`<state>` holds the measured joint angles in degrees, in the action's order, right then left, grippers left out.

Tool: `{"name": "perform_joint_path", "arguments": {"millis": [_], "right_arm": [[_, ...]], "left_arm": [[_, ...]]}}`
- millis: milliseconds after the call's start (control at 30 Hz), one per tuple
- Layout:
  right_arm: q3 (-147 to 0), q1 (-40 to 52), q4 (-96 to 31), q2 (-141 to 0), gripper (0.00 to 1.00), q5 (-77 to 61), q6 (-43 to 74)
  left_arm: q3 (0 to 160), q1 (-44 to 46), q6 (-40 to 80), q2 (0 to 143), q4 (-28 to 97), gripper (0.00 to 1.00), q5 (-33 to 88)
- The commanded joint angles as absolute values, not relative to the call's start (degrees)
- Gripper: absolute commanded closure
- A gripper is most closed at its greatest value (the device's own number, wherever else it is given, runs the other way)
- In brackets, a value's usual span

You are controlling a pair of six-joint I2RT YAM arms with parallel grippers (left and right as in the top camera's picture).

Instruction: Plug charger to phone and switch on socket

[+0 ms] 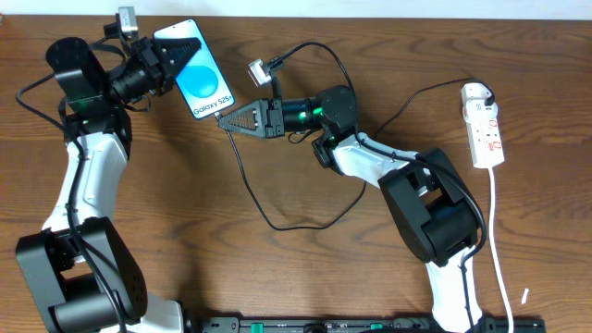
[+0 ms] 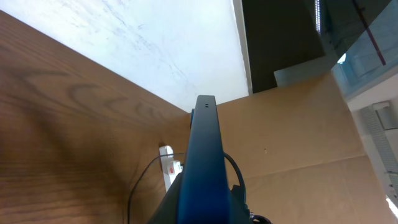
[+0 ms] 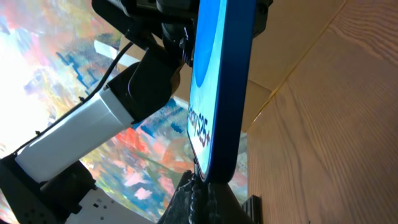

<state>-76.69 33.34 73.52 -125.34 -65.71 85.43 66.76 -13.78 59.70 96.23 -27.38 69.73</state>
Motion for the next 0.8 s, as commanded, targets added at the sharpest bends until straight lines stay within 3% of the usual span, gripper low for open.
{"name": "perform_joint_path", "arguments": {"millis": [0,767], "right_arm": [[-77.0,32.7,73.7,-125.4,0.99,-56.9,85.3],[-77.0,32.7,73.6,-125.4,0.99,-54.9,85.2]], "left_arm": [[67.6,-12.7,58.9,95.3,-27.5,0.93,75.5],[67.6,-12.7,58.9,95.3,-27.5,0.93,72.4]]}}
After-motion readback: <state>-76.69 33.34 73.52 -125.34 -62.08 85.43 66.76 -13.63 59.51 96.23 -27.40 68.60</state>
